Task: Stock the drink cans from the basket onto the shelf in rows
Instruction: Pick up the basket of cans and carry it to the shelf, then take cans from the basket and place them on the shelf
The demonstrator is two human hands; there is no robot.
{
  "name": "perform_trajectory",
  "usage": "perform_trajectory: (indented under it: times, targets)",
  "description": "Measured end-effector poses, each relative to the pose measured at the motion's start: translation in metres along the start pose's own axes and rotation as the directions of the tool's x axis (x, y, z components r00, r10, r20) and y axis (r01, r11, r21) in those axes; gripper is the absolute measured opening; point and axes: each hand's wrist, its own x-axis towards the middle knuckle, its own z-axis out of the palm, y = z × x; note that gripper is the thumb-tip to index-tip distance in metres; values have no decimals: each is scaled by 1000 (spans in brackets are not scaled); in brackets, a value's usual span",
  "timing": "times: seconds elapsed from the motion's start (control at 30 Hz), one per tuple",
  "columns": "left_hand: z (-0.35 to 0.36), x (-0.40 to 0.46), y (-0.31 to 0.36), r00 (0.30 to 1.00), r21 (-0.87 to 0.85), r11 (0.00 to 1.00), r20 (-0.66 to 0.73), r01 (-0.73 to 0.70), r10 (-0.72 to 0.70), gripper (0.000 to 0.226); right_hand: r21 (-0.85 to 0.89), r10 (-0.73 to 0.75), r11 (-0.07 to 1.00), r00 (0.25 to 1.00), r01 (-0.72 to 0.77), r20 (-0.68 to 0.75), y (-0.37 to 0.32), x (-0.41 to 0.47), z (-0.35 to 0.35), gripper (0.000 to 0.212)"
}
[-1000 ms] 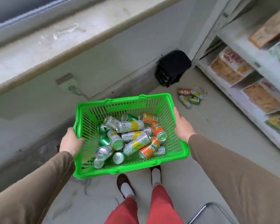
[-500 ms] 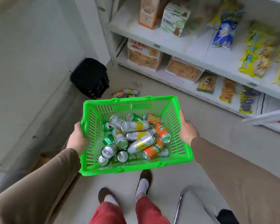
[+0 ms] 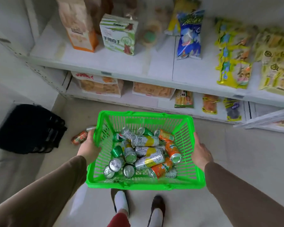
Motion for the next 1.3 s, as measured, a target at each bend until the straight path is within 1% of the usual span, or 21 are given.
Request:
perform_trajectory:
  times: [0.1, 0.2, 0.3, 0.37, 0.43, 0.5, 0.7, 0.77, 0.8, 0.83, 0.87, 0.9, 0.93, 0.97, 1.0, 1.03, 1.07, 1.17, 1.23, 1.3]
  targets:
    - [33, 57, 14, 1000, 19, 1000, 4, 18, -18, 77, 59, 11, 998, 1000, -12, 17, 4, 57, 24, 95]
    - [66, 106, 17, 1000, 61, 998, 1, 22, -22, 67, 109, 0, 994, 999, -6, 54, 8, 112, 52, 101]
    - [95, 147, 12, 1000, 69, 997, 23, 19, -20, 68, 144, -8, 990, 996, -4, 83, 9, 160, 76, 106]
    - [109, 169, 9, 998, 72, 997, 41, 39, -43, 75, 160, -17, 987, 996, 2, 93, 7, 184, 87, 107]
    - [121, 182, 7, 998, 61, 997, 45, 51, -54, 80, 184, -20, 983, 994, -1, 111, 6, 202, 95, 108]
    - [129, 190, 7, 997, 49, 997, 44, 56, -58, 79, 201, -22, 980, 993, -2, 118, 6, 214, 102, 109]
    - [146, 193, -5, 997, -17, 998, -32, 67, -67, 68, 237, -44, 971, 999, 43, -1, 12, 214, 123, 104]
    - [149, 187, -5, 997, -45, 998, -48, 51, -53, 66, 242, -46, 969, 999, 51, -25, 12, 210, 128, 102]
    - [150, 184, -4, 998, -51, 998, -52, 43, -46, 67, 204, -33, 978, 999, 41, -42, 12, 210, 131, 101]
    - [151, 183, -5, 997, -27, 999, -72, 40, -42, 72, 125, -28, 991, 996, 38, -80, 10, 211, 133, 101]
    - [153, 183, -5, 993, 38, 999, -114, 35, -31, 79, 30, -54, 998, 989, 58, -137, 5, 211, 135, 100]
    - [156, 183, -3, 986, 122, 993, -169, 8, 13, 86, -40, -120, 993, 973, 114, -198, -3, 210, 137, 98]
    - [158, 181, 1, 969, 194, 979, -222, -65, 109, 89, -69, -216, 976, 946, 205, -243, -15, 210, 139, 95]
    - [161, 179, 8, 942, 256, 953, -244, -165, 229, 89, -61, -316, 948, 913, 311, -258, -29, 210, 142, 90]
    - [166, 179, 17, 916, 302, 918, -226, -257, 330, 86, -28, -399, 914, 883, 405, -248, -46, 210, 146, 86]
    - [173, 179, 25, 902, 326, 890, -184, -319, 391, 82, 9, -459, 881, 859, 473, -226, -63, 211, 152, 83]
    - [182, 182, 31, 903, 328, 878, -131, -350, 409, 80, 41, -500, 855, 843, 517, -200, -80, 214, 159, 83]
    - [212, 193, 45, 943, 296, 899, 18, -323, 333, 85, 97, -542, 830, 835, 549, -92, -122, 236, 180, 89]
    - [228, 204, 49, 954, 282, 912, 75, -299, 290, 88, 33, -559, 828, 829, 559, -13, -141, 255, 190, 91]
    - [239, 215, 49, 961, 263, 925, 115, -274, 252, 89, -68, -567, 819, 821, 570, 61, -154, 271, 198, 88]
